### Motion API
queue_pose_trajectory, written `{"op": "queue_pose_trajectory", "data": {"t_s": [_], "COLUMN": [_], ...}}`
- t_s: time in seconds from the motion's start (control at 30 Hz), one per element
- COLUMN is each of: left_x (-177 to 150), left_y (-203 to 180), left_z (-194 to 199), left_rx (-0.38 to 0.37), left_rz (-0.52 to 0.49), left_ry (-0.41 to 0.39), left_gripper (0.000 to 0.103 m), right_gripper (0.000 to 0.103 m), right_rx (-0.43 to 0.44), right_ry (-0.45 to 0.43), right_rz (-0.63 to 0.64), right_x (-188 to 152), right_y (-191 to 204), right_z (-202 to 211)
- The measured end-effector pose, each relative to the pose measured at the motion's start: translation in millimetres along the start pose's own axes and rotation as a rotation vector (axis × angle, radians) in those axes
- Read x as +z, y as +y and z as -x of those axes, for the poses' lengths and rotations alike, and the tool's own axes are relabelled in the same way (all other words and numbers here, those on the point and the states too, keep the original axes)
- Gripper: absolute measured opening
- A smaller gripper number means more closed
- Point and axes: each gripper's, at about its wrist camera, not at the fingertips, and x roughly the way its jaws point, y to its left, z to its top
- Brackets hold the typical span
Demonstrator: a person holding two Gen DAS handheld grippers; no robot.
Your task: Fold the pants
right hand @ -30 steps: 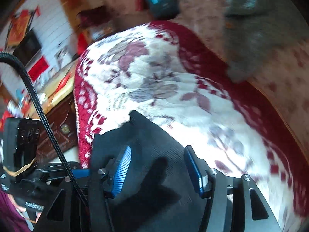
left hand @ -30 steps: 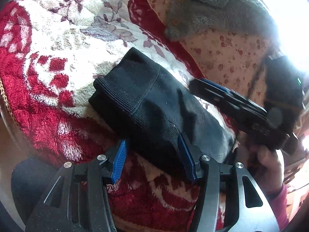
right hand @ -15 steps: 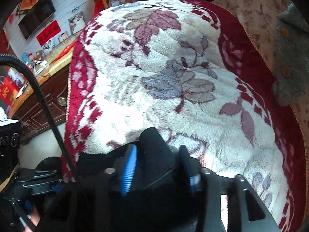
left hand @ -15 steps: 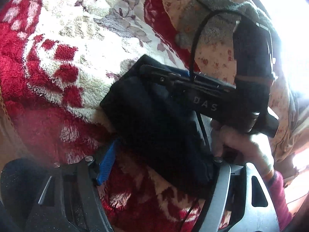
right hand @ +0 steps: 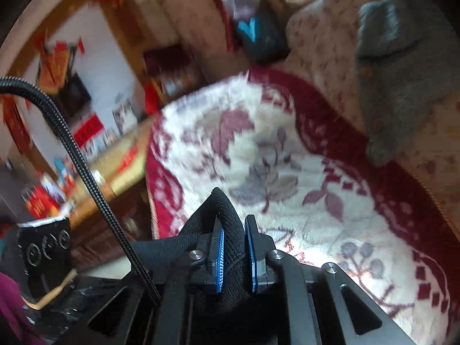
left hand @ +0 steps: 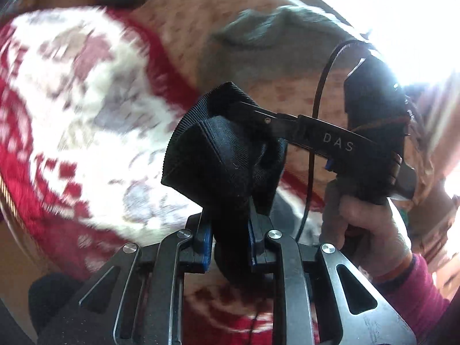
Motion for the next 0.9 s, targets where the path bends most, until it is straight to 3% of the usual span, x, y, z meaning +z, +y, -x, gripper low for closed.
{"op": "queue_pose_trajectory", "data": {"t_s": [0.27, 0.43, 0.7, 0.9], "left_x": [-0.7, -16.4, -70.3, -115.1], "left_y": [-80.7, -133.8, -217.2, -262.3], "left_z": [11.6, 1.3, -37.3, -71.4], "left_rx": [-0.110, -0.190, -0.244, -0.237], "left_rz": [-0.199, -0.301, -0.476, -0.586], "left_ry": [-0.025, 0.021, 0.128, 0.181], "left_gripper": [0.018, 0.018, 0.018, 0.018], "right_gripper": [0.012, 0.012, 0.013, 0.017], "right_rx": [-0.018, -0.061, -0.120, -0.178], "right_ry": [-0.214, -0.304, -0.401, -0.446], "right_rz": [-0.114, -0.195, -0.371, -0.496], "right_x": [-28.3, -64.0, -140.4, -207.1], "right_y": [-12.1, -27.7, -69.8, -108.0], "right_z": [119.6, 179.3, 250.1, 292.6]}}
